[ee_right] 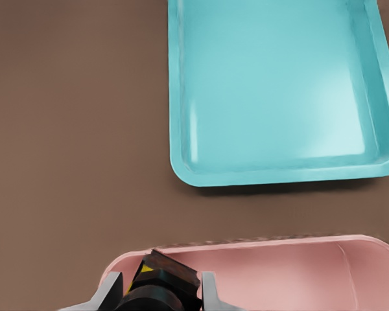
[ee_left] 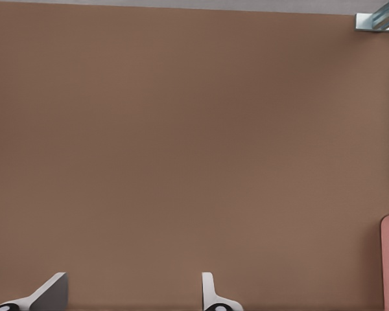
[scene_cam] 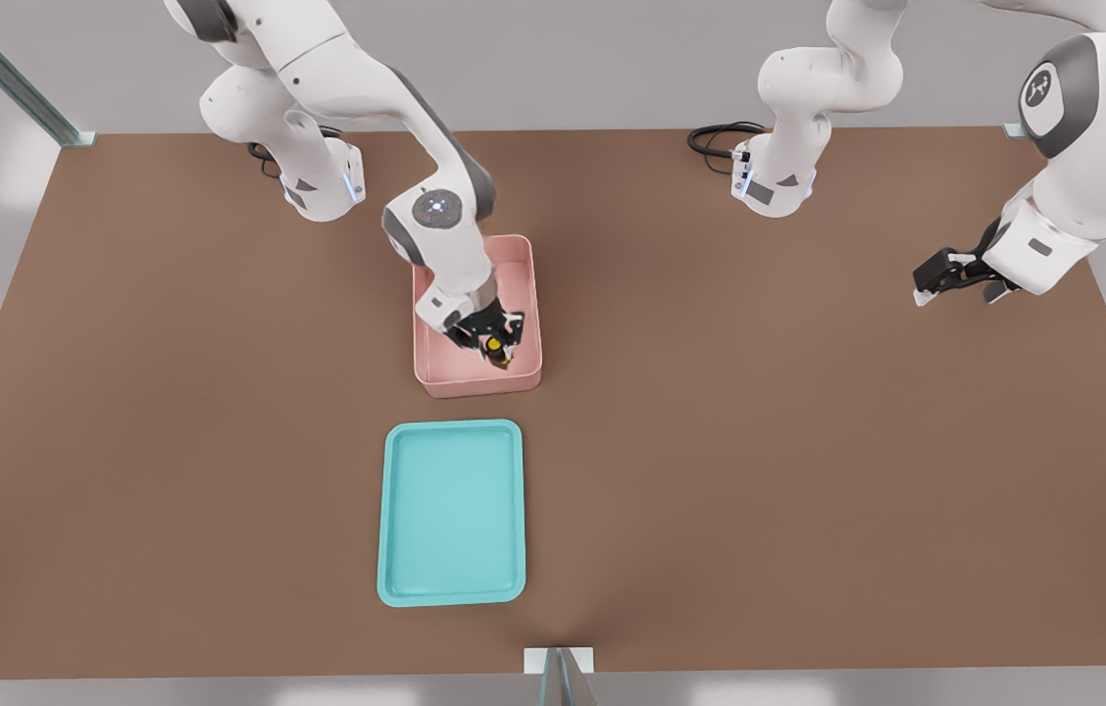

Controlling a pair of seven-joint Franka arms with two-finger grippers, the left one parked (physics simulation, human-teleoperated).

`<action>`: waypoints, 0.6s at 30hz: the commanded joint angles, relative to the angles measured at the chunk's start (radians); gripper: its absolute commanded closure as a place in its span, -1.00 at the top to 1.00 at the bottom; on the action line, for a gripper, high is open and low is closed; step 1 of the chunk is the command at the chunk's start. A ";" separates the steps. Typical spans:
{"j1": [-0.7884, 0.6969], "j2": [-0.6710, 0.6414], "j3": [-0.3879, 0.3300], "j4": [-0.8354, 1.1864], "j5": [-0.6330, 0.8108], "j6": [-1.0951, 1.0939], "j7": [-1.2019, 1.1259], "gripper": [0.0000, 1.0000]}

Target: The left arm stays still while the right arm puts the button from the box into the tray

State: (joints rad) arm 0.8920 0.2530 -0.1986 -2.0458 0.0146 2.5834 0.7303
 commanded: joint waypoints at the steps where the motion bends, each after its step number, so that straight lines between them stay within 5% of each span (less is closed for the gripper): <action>1: -0.056 0.031 -0.010 0.098 0.010 -0.243 -0.345 0.07; 12: -0.295 0.545 -0.005 0.658 0.169 -0.224 -0.707 0.16; 13: -0.300 0.551 -0.005 0.659 0.188 -0.221 -0.713 1.00; 16: -0.300 0.540 -0.007 0.770 0.258 -0.396 -0.694 1.00; 18: -0.298 0.292 -0.016 0.779 0.012 -0.721 -0.695 1.00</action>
State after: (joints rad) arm 0.5842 0.6000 -0.2084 -1.2794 0.1404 2.1888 0.3421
